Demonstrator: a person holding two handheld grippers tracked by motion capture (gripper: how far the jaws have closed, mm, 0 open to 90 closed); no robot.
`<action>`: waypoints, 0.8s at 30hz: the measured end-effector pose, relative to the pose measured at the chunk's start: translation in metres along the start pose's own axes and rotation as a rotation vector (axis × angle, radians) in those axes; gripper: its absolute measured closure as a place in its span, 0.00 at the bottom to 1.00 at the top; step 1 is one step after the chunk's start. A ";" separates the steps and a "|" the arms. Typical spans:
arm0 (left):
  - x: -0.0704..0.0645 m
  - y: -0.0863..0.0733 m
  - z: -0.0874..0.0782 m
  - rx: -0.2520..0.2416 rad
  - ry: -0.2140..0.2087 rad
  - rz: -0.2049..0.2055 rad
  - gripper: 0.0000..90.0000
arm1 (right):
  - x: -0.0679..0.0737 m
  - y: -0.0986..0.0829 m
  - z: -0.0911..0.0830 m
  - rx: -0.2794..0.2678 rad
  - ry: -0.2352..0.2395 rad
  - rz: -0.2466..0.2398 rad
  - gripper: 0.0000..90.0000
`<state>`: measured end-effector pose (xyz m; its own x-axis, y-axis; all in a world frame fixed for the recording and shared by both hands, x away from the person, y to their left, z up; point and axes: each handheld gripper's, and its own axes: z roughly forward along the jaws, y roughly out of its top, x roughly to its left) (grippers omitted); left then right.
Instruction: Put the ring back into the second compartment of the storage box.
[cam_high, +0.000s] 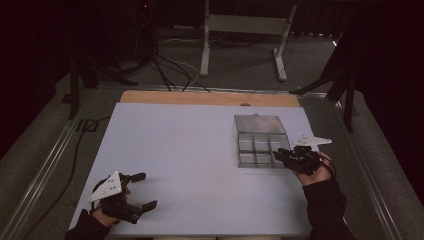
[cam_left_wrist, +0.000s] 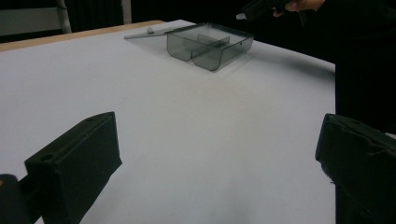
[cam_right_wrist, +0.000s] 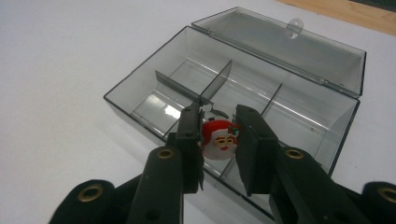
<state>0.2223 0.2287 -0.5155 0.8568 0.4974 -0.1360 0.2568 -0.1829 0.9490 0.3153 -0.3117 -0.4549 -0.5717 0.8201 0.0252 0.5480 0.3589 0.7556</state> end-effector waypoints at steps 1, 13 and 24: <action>0.000 0.000 0.000 0.000 0.000 0.000 0.00 | 0.000 0.000 0.000 0.000 0.000 0.000 0.80; 0.000 0.000 0.000 0.003 -0.001 0.002 0.00 | -0.003 0.011 0.004 -0.006 -0.009 0.006 0.80; 0.000 0.000 0.000 0.003 -0.001 0.003 0.00 | -0.004 0.022 0.010 -0.010 -0.008 -0.002 0.80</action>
<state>0.2219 0.2282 -0.5158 0.8580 0.4960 -0.1339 0.2561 -0.1870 0.9484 0.3356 -0.3031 -0.4449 -0.5679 0.8229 0.0185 0.5409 0.3562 0.7619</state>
